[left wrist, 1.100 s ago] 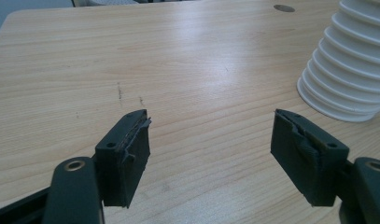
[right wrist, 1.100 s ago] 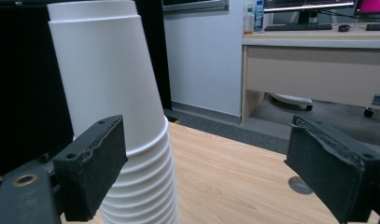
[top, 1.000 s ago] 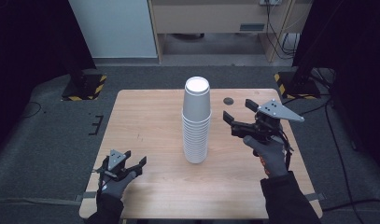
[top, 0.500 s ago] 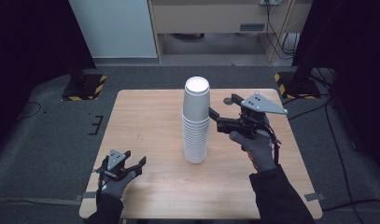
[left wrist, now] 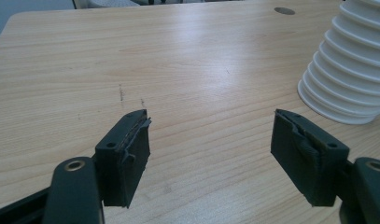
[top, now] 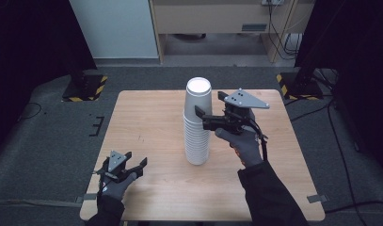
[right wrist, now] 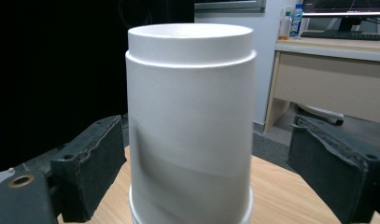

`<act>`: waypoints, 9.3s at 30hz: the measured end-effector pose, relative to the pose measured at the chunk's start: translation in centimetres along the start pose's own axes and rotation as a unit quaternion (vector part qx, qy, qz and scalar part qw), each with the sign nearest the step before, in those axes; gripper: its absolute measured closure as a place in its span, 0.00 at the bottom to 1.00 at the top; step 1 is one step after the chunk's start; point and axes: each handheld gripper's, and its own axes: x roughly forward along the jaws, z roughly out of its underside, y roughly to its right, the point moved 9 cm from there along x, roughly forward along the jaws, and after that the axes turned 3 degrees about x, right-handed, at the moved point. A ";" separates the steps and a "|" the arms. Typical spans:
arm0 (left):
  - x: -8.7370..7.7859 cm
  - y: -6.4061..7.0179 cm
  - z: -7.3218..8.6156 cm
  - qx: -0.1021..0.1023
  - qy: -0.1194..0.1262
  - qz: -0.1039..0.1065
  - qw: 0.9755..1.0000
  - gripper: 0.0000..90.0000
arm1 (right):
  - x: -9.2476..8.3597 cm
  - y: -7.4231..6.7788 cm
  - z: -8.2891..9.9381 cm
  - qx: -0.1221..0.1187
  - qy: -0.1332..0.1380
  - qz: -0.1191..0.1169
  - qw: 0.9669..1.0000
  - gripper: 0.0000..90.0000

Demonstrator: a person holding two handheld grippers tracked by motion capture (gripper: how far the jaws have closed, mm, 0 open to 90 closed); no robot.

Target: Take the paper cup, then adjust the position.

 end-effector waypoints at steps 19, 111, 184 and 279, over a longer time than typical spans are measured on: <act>0.0 -0.1 0.0 -0.001 0.002 -0.002 1.000 0.30 | 4.2 -0.6 1.6 -0.001 -0.025 0.009 1.000 0.12; 0.1 0.1 0.0 0.006 0.002 -0.007 1.000 0.30 | -9.0 7.5 1.7 0.104 0.054 0.045 0.992 0.16; -0.3 7.9 -3.4 0.061 0.066 0.085 0.992 0.32 | -11.4 8.9 14.6 0.286 0.021 0.018 0.958 0.16; 7.4 25.8 -8.7 0.125 0.123 0.229 0.958 0.53 | -10.4 7.7 15.2 0.343 0.020 -0.018 0.939 0.16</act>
